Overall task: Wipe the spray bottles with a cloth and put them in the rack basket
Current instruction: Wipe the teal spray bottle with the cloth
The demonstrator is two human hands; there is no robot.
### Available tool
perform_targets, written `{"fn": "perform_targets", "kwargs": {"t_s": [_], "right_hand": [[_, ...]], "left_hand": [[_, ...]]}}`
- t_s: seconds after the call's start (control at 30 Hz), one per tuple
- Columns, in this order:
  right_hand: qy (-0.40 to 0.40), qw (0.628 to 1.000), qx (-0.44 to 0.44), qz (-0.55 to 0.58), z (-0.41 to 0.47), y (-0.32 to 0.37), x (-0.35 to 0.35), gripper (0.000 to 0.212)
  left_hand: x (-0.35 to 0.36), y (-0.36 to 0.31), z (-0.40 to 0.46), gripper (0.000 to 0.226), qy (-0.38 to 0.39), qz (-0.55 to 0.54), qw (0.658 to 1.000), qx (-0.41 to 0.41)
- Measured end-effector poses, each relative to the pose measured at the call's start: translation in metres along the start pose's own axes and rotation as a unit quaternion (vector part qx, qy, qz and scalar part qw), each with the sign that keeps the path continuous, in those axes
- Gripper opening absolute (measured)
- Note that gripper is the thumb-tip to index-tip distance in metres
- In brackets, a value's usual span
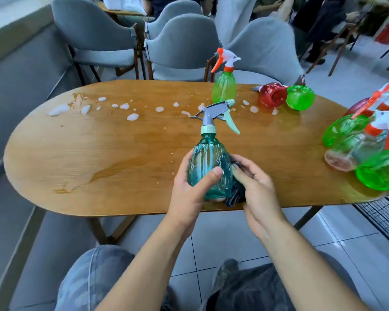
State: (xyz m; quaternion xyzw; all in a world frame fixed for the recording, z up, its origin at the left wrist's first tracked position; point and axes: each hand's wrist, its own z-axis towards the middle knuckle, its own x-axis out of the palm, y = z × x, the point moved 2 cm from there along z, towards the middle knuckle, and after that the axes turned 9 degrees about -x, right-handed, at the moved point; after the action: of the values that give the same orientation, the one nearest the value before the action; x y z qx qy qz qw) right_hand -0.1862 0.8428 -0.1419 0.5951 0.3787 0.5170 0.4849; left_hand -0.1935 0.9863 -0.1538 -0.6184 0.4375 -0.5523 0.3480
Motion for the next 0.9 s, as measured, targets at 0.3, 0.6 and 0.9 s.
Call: {"fn": "perform_targets", "kwargs": {"t_s": [0.3, 0.6, 0.9], "right_hand": [[0.055, 0.997, 0.056, 0.02, -0.054, 0.02, -0.014, 0.029], [0.032, 0.998, -0.047, -0.021, -0.067, 0.048, -0.029, 0.024], [0.072, 0.9, -0.348, -0.254, -0.022, 0.1, -0.012, 0.024]], "left_hand": [[0.008, -0.003, -0.063, 0.076, -0.05, 0.027, 0.998, 0.02], [0.014, -0.013, -0.096, 0.078, -0.101, 0.172, 0.977, 0.077], [0.014, -0.007, -0.085, 0.076, -0.098, 0.175, 0.978, 0.057]]}}
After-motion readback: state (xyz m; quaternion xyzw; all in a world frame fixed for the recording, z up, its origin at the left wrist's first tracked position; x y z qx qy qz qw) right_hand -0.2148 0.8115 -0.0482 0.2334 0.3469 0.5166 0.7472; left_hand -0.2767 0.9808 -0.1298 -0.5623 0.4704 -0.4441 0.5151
